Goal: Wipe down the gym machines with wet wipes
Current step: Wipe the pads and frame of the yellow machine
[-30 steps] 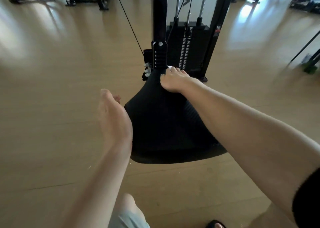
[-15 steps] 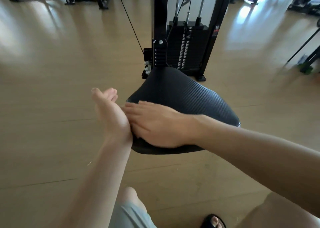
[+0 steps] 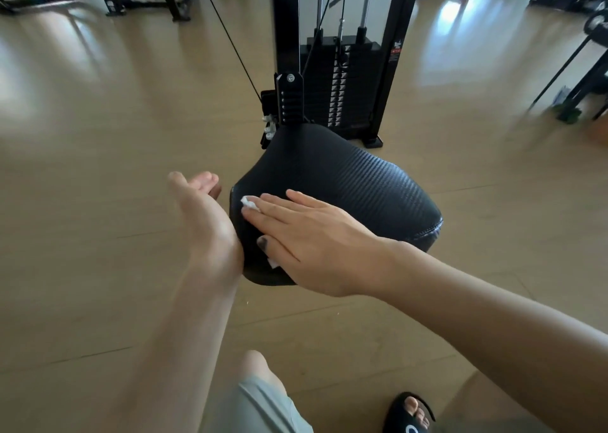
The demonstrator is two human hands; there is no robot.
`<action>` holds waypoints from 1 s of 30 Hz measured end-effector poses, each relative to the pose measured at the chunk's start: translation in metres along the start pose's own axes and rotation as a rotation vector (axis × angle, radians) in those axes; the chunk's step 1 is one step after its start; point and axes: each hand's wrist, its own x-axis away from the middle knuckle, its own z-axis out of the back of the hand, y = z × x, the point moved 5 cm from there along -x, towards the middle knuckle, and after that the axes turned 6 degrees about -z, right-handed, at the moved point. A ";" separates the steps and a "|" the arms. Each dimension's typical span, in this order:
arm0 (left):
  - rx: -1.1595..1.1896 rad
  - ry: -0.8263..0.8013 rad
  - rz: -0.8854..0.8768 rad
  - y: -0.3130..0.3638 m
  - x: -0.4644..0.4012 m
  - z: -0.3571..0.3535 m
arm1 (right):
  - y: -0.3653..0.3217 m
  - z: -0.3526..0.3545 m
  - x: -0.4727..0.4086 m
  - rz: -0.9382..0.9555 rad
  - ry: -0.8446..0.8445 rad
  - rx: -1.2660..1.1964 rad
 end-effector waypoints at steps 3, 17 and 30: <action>-0.233 -0.016 -0.121 0.007 0.002 -0.010 | 0.020 -0.001 0.041 -0.066 0.015 0.010; -0.638 -0.251 -0.213 0.009 0.015 -0.032 | 0.110 0.021 -0.004 -0.313 -0.093 0.031; -1.128 -0.232 -0.459 0.019 0.033 -0.041 | 0.123 0.006 0.059 -0.435 0.453 -0.286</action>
